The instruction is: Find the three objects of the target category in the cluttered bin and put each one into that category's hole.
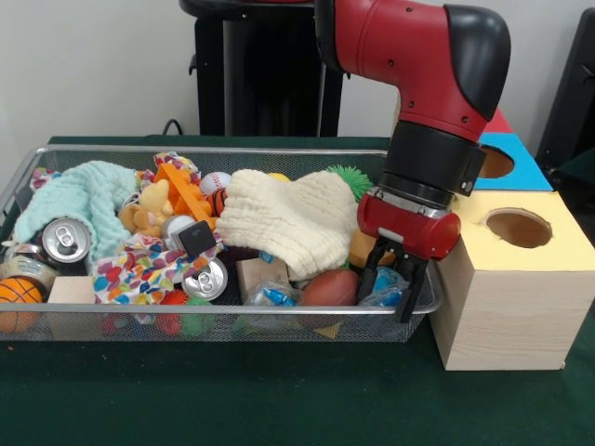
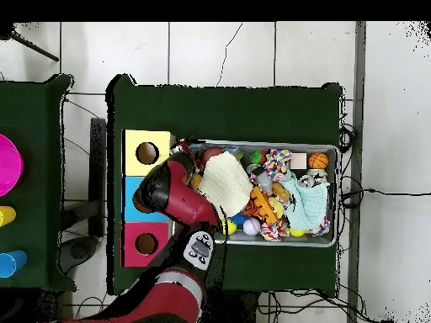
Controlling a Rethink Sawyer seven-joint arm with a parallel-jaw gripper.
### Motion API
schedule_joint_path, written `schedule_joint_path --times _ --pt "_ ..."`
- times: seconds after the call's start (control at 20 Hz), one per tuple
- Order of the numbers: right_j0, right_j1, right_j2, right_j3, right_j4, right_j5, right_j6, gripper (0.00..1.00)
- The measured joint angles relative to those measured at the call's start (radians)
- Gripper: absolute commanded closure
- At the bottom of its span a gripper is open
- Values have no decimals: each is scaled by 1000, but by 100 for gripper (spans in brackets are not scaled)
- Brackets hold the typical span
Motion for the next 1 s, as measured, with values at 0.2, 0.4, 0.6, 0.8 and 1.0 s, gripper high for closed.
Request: schedule_joint_path --times 0.2,0.4,0.6,0.8,1.0 --pt "-31 -15 32 16 -55 -30 0 0" --pt "-59 -28 60 30 -97 -54 1 0" --pt "-79 -38 82 42 -119 -71 1 0" --pt "-101 -49 107 56 -138 -84 1 0" --pt "-117 -57 123 64 -160 -91 1 0"
